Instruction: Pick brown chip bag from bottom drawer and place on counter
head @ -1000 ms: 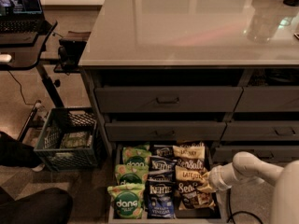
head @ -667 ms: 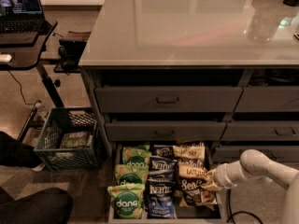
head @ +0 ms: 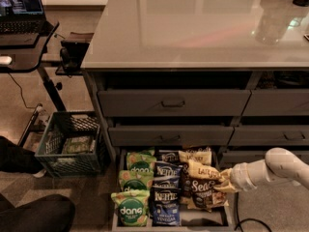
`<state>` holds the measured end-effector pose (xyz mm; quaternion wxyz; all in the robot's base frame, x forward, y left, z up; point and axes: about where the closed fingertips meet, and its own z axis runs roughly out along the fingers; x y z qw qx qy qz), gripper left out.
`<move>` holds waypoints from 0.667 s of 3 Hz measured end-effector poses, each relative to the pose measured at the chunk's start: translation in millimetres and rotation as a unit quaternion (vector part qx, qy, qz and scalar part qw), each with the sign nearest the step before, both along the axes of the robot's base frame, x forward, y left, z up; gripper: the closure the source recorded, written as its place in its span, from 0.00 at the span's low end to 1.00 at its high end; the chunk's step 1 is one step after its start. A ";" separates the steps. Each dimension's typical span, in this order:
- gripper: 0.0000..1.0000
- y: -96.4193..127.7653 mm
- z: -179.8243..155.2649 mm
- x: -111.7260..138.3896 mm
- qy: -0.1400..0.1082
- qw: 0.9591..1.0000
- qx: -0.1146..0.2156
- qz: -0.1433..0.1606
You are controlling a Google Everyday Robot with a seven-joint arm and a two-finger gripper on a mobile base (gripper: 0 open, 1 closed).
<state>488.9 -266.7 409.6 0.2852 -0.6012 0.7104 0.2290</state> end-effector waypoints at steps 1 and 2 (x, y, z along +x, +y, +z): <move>1.00 9.1 30.7 -3.6 -0.019 1.000 0.020 0.009; 1.00 9.3 31.4 -3.4 -0.020 1.000 0.020 0.010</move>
Offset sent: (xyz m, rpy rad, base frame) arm -0.0032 0.0078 0.0262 0.0344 -0.0325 0.0162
